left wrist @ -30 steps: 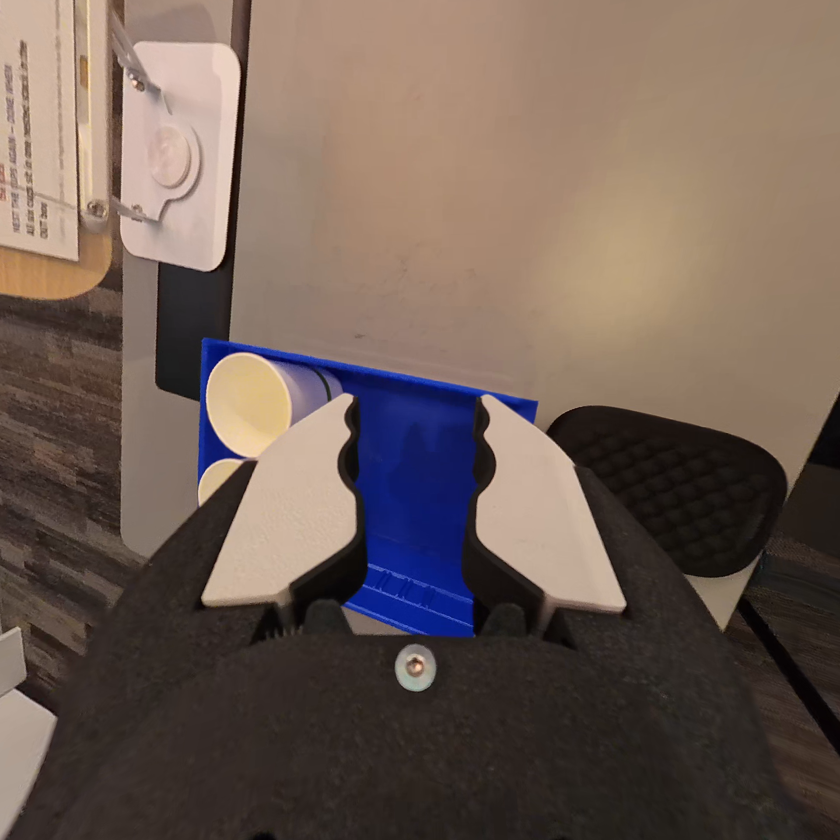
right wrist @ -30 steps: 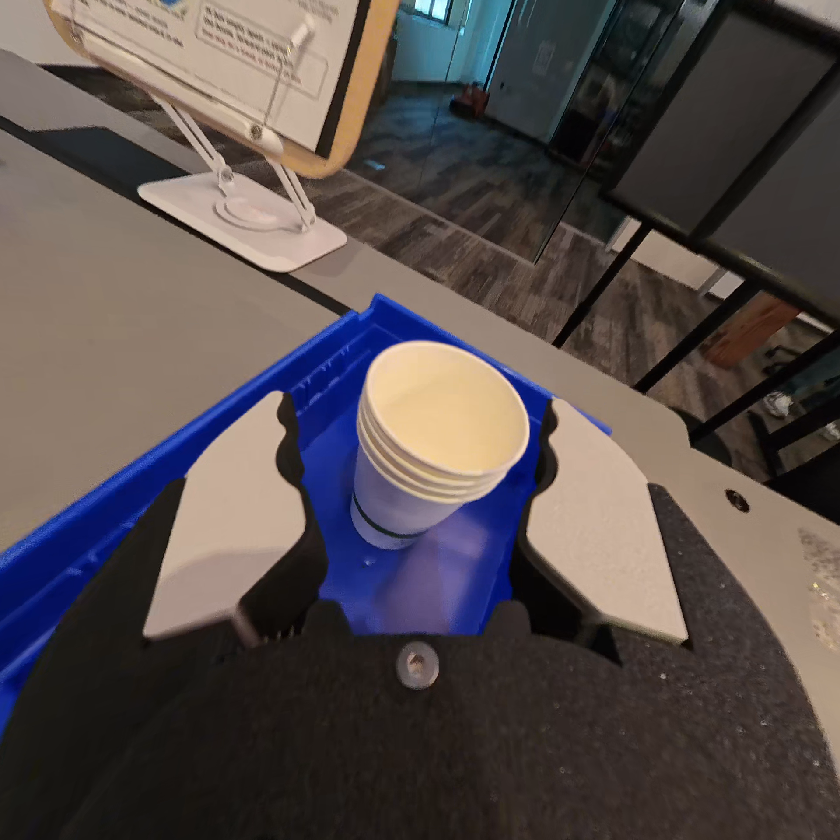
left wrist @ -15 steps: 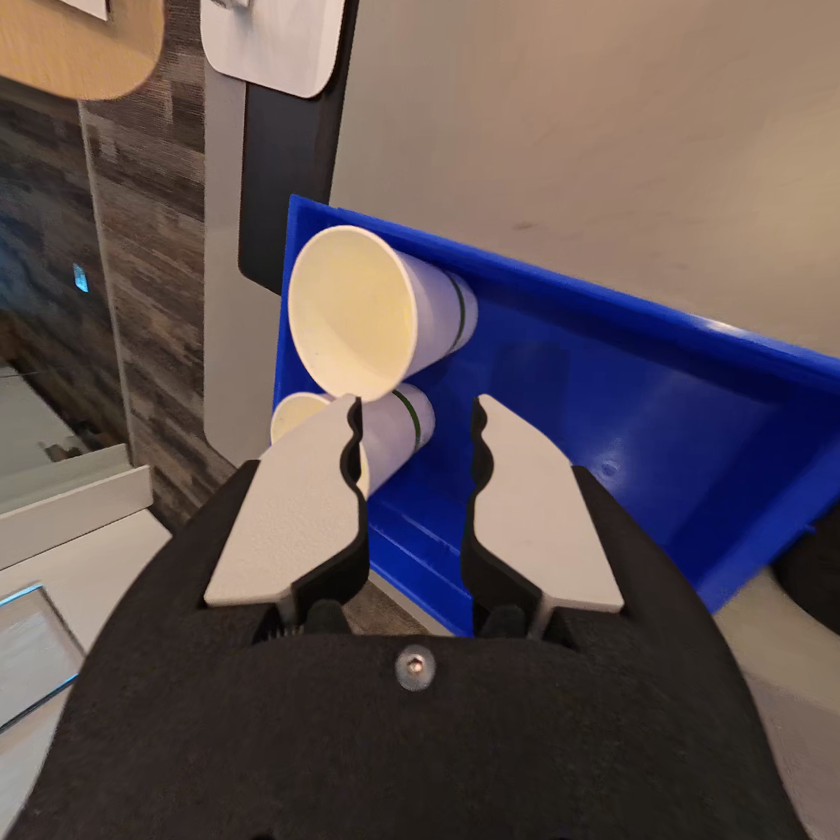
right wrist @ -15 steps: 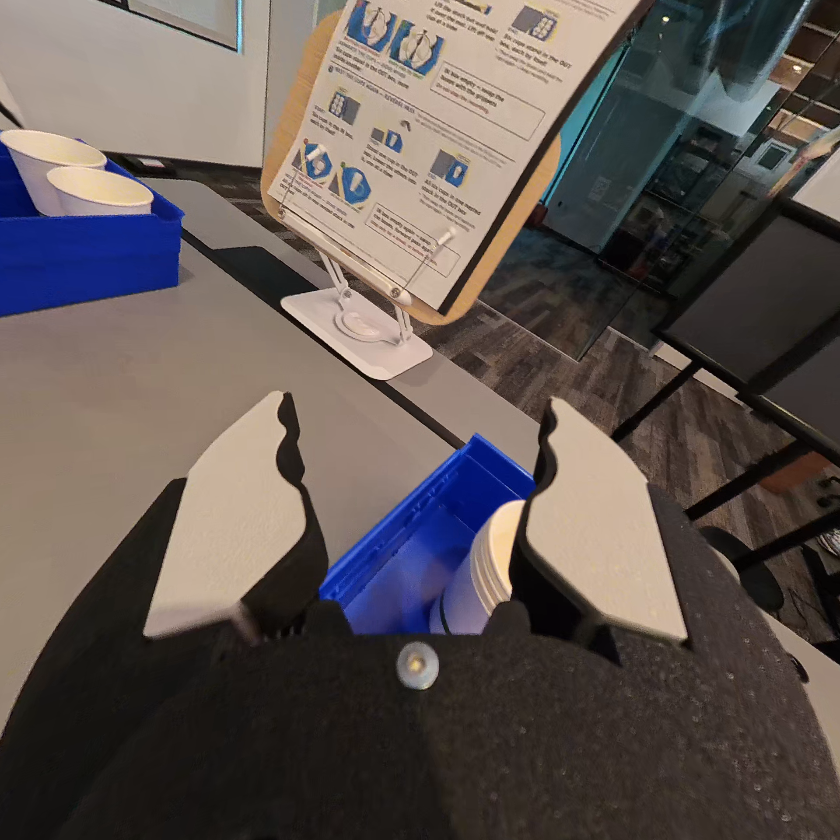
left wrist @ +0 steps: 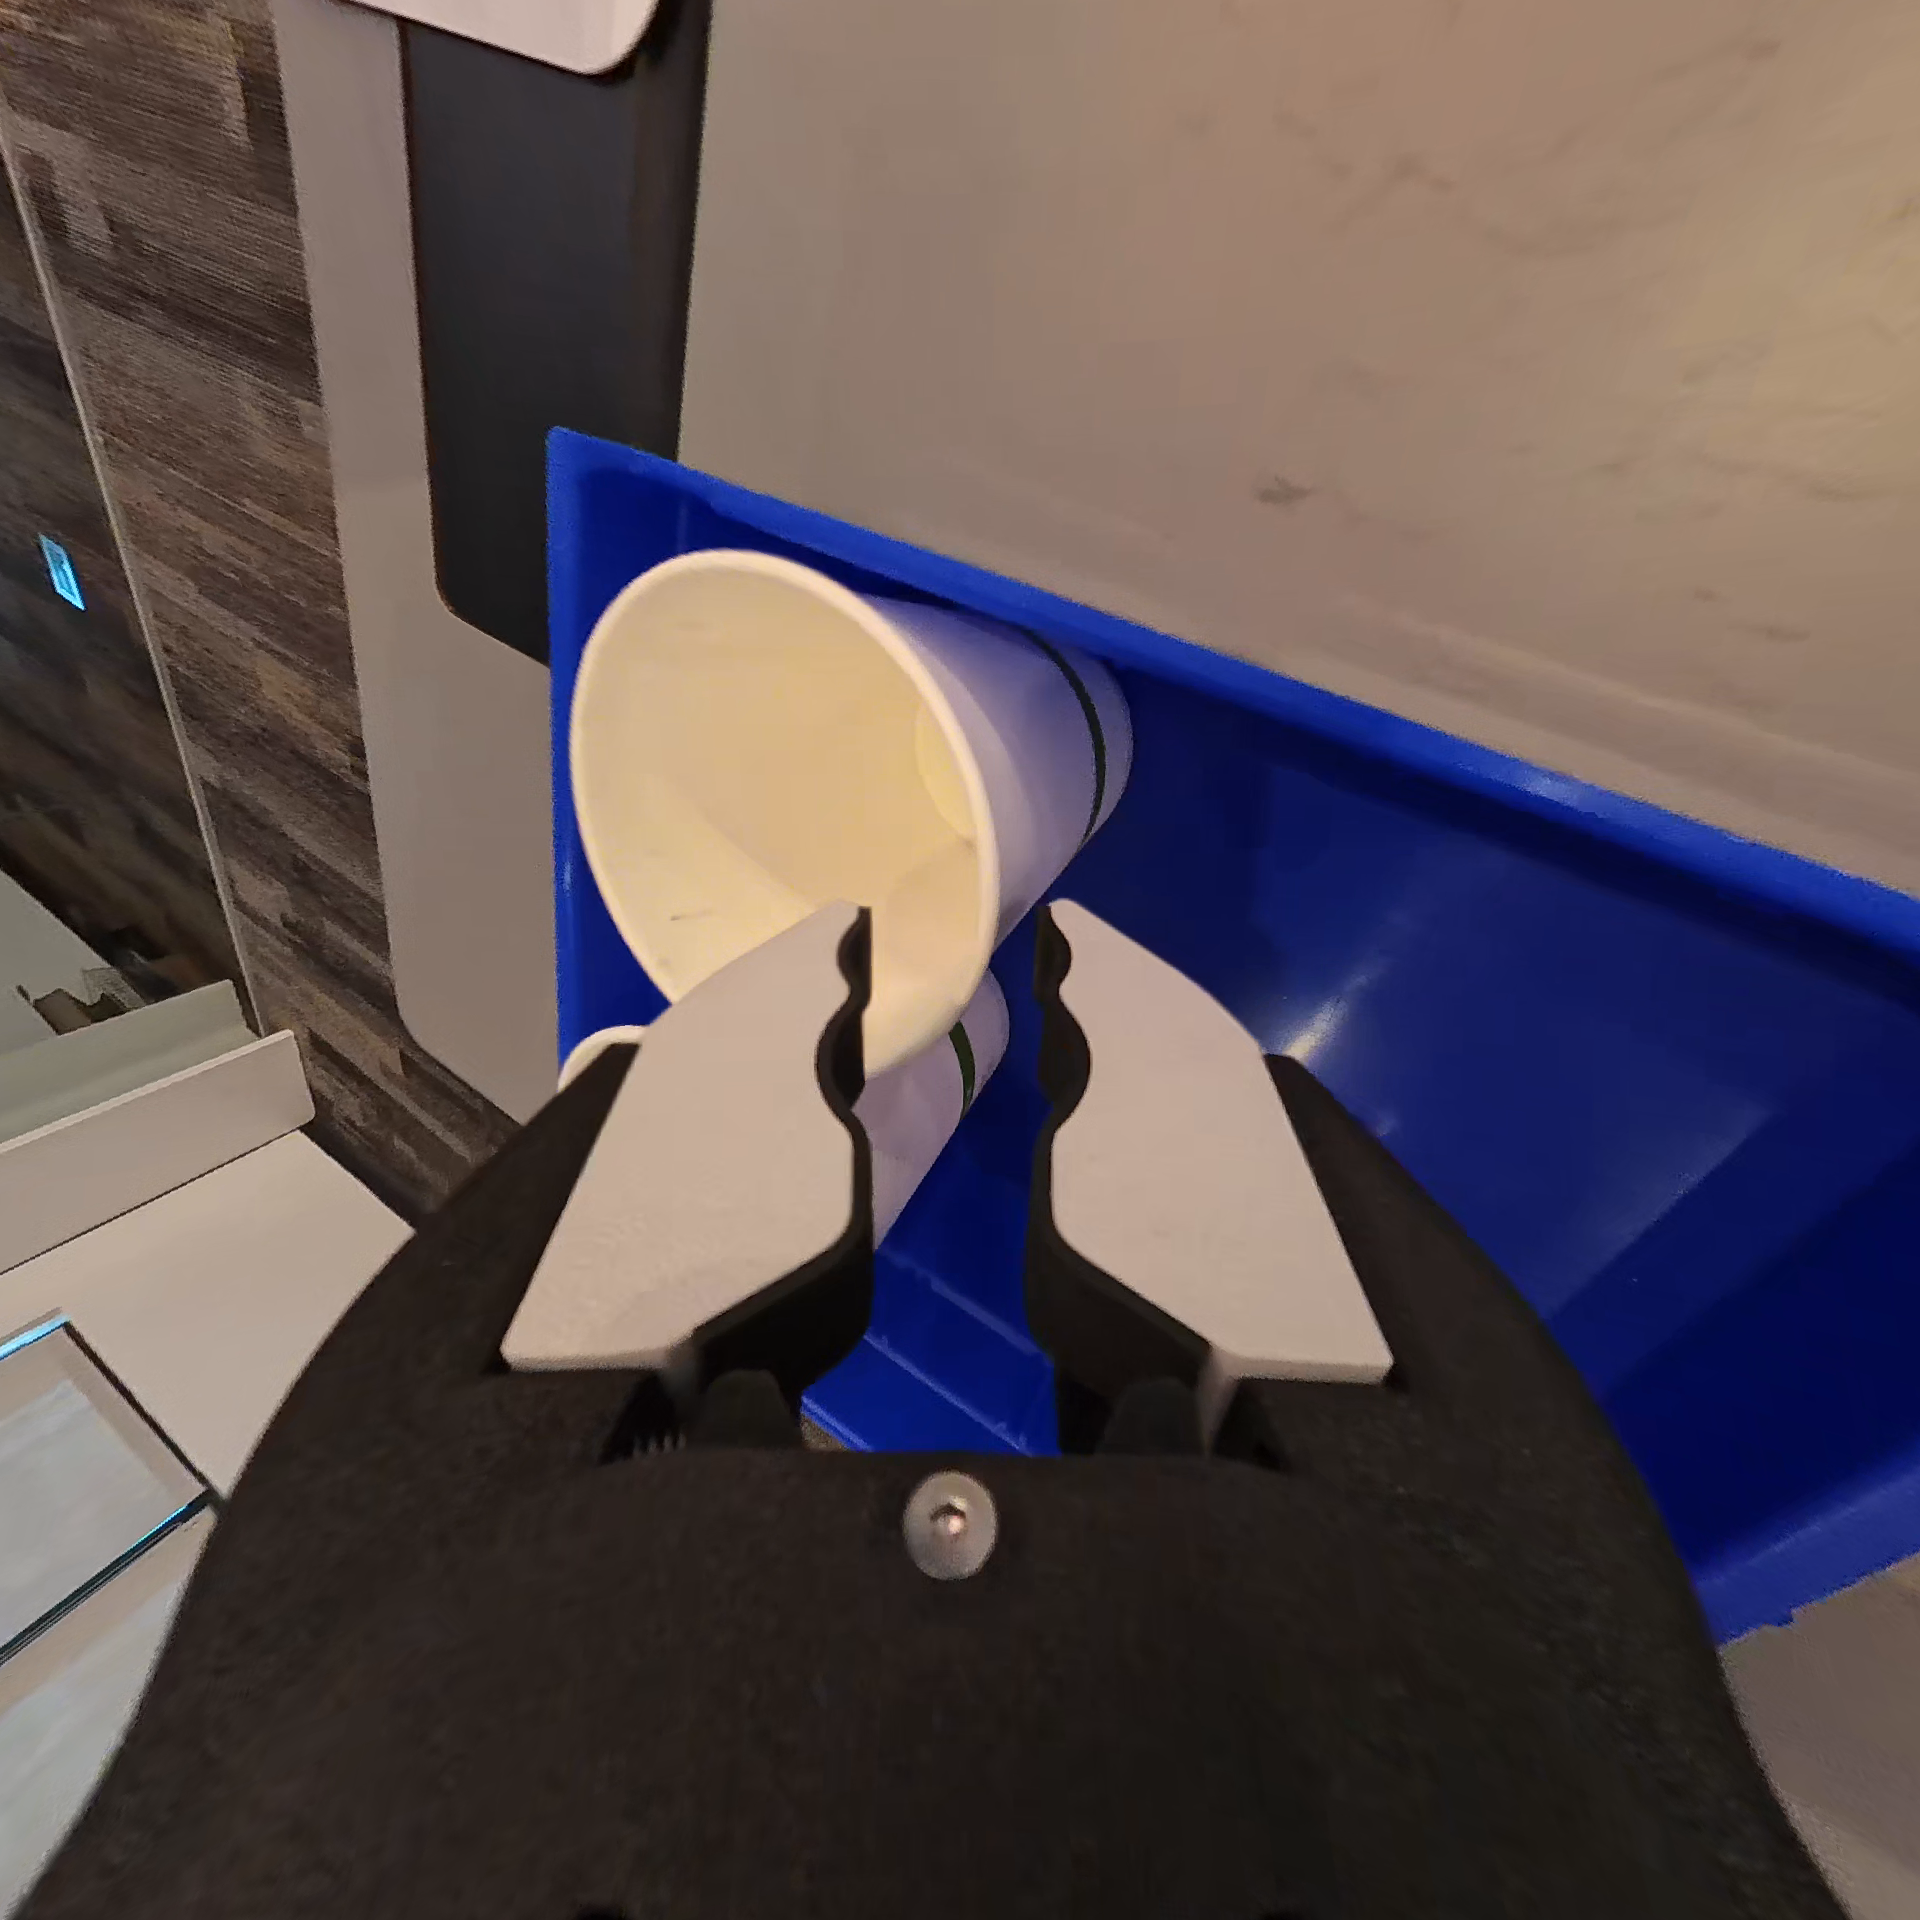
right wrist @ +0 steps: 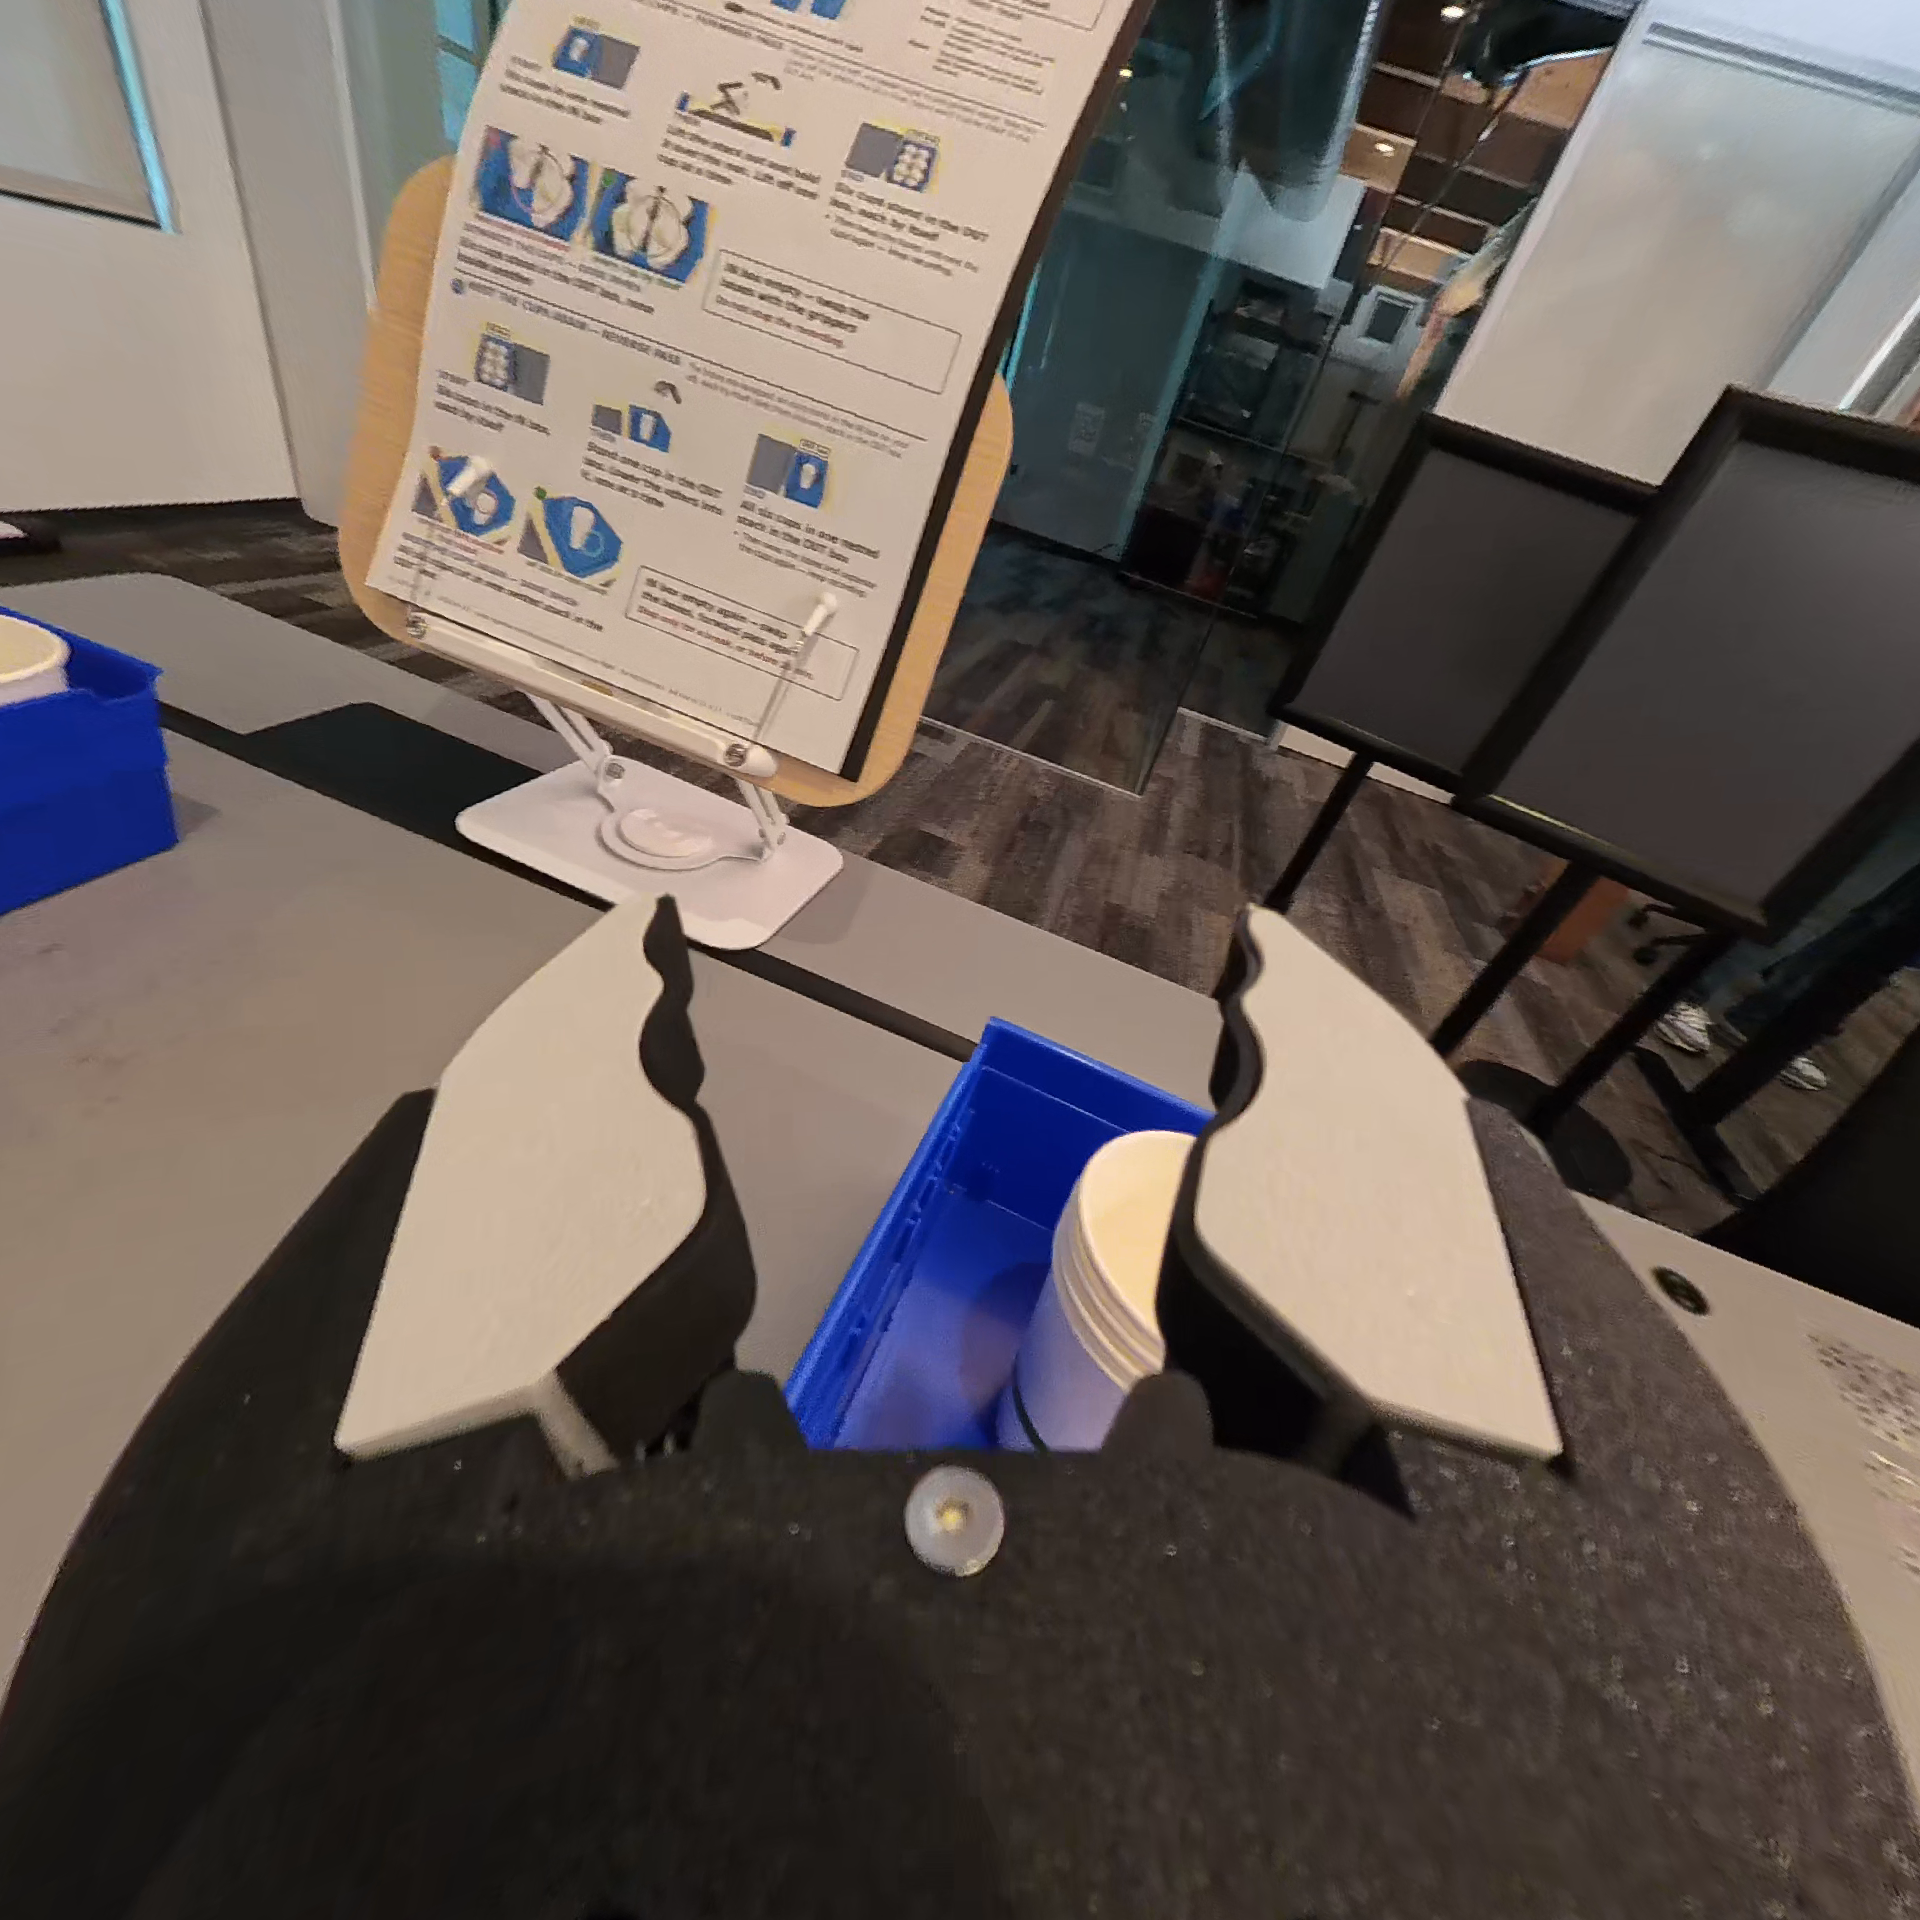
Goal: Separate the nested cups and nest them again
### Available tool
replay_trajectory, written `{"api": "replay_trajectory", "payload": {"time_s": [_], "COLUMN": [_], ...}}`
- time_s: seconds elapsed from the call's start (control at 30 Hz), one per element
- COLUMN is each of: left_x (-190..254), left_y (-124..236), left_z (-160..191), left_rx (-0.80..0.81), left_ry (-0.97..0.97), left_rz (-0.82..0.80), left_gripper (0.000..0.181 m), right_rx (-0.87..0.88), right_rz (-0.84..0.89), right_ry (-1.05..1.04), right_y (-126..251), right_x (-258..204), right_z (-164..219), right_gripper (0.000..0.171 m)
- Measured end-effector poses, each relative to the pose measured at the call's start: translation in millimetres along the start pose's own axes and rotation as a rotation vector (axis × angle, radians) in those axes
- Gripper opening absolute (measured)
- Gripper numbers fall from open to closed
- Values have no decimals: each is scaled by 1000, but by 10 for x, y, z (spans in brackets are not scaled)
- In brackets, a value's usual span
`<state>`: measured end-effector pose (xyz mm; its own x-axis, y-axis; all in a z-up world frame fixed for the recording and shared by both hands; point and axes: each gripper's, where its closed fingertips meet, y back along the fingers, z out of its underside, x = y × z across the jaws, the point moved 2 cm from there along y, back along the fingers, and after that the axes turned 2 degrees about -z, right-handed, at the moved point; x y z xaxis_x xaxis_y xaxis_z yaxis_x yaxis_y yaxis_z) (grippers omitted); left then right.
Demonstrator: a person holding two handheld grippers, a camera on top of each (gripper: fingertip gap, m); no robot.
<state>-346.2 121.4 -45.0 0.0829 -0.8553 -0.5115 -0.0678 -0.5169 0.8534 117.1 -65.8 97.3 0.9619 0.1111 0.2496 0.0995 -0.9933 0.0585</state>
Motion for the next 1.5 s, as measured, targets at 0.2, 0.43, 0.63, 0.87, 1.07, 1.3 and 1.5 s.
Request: {"api": "replay_trajectory", "payload": {"time_s": [0.2, 0.43, 0.63, 0.87, 1.07, 1.3, 1.5], "left_x": [58, 133, 119, 90, 121, 272, 1128], "left_y": [-53, -77, 7, 121, 325, 1751, 2298], "left_z": [-3, 5, -29, -41, 8, -433, -1194], "left_rx": [-5, -18, 27, 37, -21, 104, 368], "left_ry": [1, 3, 42, 54, -11, -197, -388], "left_rz": [32, 77, 96, 99, 101, 94, 356], "left_gripper": [11, 1, 1, 1, 1, 0, 1], "right_rx": [18, 119, 144, 137, 113, 49, 57], "right_rz": [-71, -316, -351, -349, -372, -641, -1102], "right_ry": [-34, -102, -142, -129, -126, 23, 45], "right_y": [9, 91, 118, 123, 108, 116, 100], "right_x": [-100, -396, -372, -379, -430, -971, -2060], "right_z": [-20, -185, -215, -190, -145, -320, -475], "right_gripper": [95, 91, 91, 91, 91, 91, 98]}}
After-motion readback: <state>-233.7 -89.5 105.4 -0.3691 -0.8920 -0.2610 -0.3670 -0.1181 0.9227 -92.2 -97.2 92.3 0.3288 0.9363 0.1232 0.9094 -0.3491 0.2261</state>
